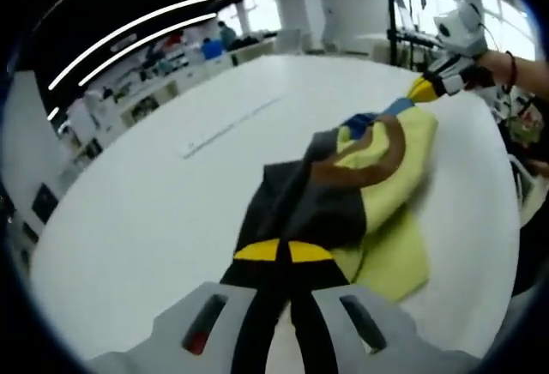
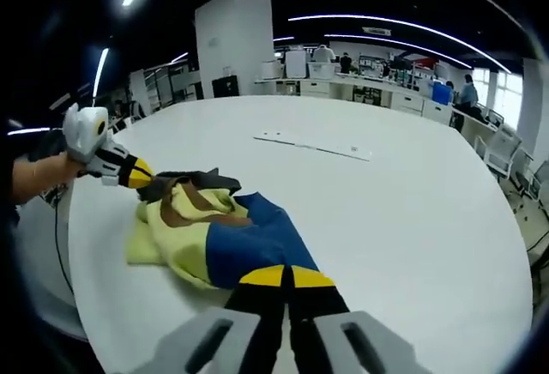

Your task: Fold the garment on the visible template until the final outline fits inside the template.

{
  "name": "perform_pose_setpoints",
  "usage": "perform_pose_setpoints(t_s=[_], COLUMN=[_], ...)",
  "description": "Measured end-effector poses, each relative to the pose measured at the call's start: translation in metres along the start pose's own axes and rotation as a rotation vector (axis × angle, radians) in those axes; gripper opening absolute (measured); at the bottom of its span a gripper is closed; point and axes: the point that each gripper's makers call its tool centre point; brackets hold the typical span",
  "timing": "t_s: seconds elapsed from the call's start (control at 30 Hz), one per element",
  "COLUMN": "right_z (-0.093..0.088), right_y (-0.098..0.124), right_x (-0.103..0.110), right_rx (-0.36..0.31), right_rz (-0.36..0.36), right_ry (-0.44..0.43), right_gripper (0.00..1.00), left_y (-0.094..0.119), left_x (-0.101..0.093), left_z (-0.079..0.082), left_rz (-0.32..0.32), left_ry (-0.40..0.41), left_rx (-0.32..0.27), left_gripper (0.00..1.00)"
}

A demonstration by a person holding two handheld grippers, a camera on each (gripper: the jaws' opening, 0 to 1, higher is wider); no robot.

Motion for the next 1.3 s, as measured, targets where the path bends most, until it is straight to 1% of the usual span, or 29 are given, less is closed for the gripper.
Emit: perform_pose_setpoints(t_s=[0.03, 0.07, 0.13, 0.17, 0.2, 0.23, 0.27, 0.3, 0.33, 0.37, 0.4, 0.47, 0.5, 0.57, 0.63, 0.7, 0.77, 0.83, 0.97, 1.0, 1.1, 1.17, 1.2, 1.23, 1.27, 1.3], right_z=[0.004, 0.009, 0.018, 0.030, 0.038, 0.047, 0.052, 0.055, 0.058, 0.064, 0.068, 0.076, 0.079, 0.087, 0.097, 0.107, 0.116, 0.122, 0.132, 0.133, 0.141, 0.142, 0.141, 0.141, 0.140, 0.136], right_y=[0.002, 0.005, 0.009, 0.011, 0.013, 0.016, 0.017, 0.019, 0.020, 0.020, 0.020, 0.017, 0.015, 0.009, 0.002, -0.005, -0.014, -0.022, -0.039, -0.042, -0.056, -0.066, -0.071, -0.078, -0.083, -0.090], right_x=[0.000, -0.001, -0.003, -0.004, -0.004, -0.006, -0.008, -0.012, -0.014, -0.016, -0.018, -0.022, -0.024, -0.029, -0.038, -0.044, -0.052, -0.058, -0.068, -0.070, -0.075, -0.078, -0.081, -0.084, -0.086, -0.088], right_rx=[-0.012, -0.022, -0.048, -0.097, -0.125, -0.158, -0.168, -0.164, -0.167, -0.179, -0.187, -0.199, -0.204, -0.215, -0.238, -0.270, -0.279, -0.279, -0.303, -0.308, -0.323, -0.318, -0.317, -0.315, -0.313, -0.296], right_rz=[-0.002, -0.003, -0.015, -0.017, -0.008, -0.005, -0.012, -0.028, -0.037, -0.045, -0.046, -0.046, -0.048, -0.061, -0.084, -0.084, -0.090, -0.095, -0.101, -0.107, -0.113, -0.118, -0.124, -0.127, -0.132, -0.136], right_ry=[-0.002, 0.004, 0.004, -0.034, -0.061, -0.095, -0.098, -0.085, -0.074, -0.063, -0.065, -0.065, -0.068, -0.069, -0.090, -0.155, -0.166, -0.173, -0.228, -0.228, -0.230, -0.227, -0.232, -0.248, -0.256, -0.264], right_gripper=[0.00, 0.00, 0.00, 0.00, 0.00, 0.00, 0.00, 0.00, 0.00, 0.00, 0.00, 0.00, 0.00, 0.00, 0.00, 0.00, 0.00, 0.00, 0.00, 0.00, 0.00, 0.00, 0.00, 0.00, 0.00, 0.00], left_y=[0.003, 0.008, 0.013, 0.017, 0.019, 0.022, 0.024, 0.026, 0.027, 0.029, 0.030, 0.033, 0.031, 0.025, 0.017, 0.010, 0.002, -0.006, -0.019, -0.023, -0.035, -0.046, -0.055, -0.061, -0.066, -0.073], left_x=[-0.001, 0.001, 0.004, 0.007, 0.009, 0.013, 0.015, 0.018, 0.020, 0.024, 0.026, 0.041, 0.048, 0.054, 0.062, 0.067, 0.076, 0.083, 0.098, 0.103, 0.112, 0.117, 0.121, 0.122, 0.124, 0.124], left_z=[0.003, 0.012, 0.023, 0.030, 0.035, 0.043, 0.049, 0.058, 0.064, 0.072, 0.074, 0.088, 0.095, 0.107, 0.116, 0.118, 0.119, 0.118, 0.113, 0.110, 0.108, 0.102, 0.097, 0.091, 0.087, 0.081], left_rz=[-0.003, 0.008, 0.025, 0.046, 0.058, 0.080, 0.092, 0.105, 0.111, 0.124, 0.129, 0.198, 0.229, 0.228, 0.249, 0.270, 0.291, 0.301, 0.350, 0.360, 0.377, 0.391, 0.391, 0.391, 0.398, 0.400], left_ry=[0.006, 0.022, 0.026, 0.028, 0.028, 0.038, 0.050, 0.069, 0.075, 0.089, 0.091, 0.082, 0.115, 0.172, 0.174, 0.182, 0.198, 0.236, 0.274, 0.302, 0.325, 0.404, 0.441, 0.462, 0.467, 0.463], left_rx=[-0.007, -0.040, -0.074, -0.094, -0.106, -0.126, -0.141, -0.171, -0.191, -0.214, -0.219, -0.253, -0.269, -0.295, -0.309, -0.298, -0.293, -0.296, -0.286, -0.284, -0.296, -0.294, -0.287, -0.267, -0.253, -0.231], left_gripper=[0.00, 0.00, 0.00, 0.00, 0.00, 0.00, 0.00, 0.00, 0.00, 0.00, 0.00, 0.00, 0.00, 0.00, 0.00, 0.00, 0.00, 0.00, 0.00, 0.00, 0.00, 0.00, 0.00, 0.00, 0.00, 0.00])
Point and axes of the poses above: the point that each gripper's makers call its tool centre point, and the gripper's own axes: y roughly backward along the fingers, x roughly to its left, z roughly out of its top, and after that the axes turned 1 degree about x, right-handed
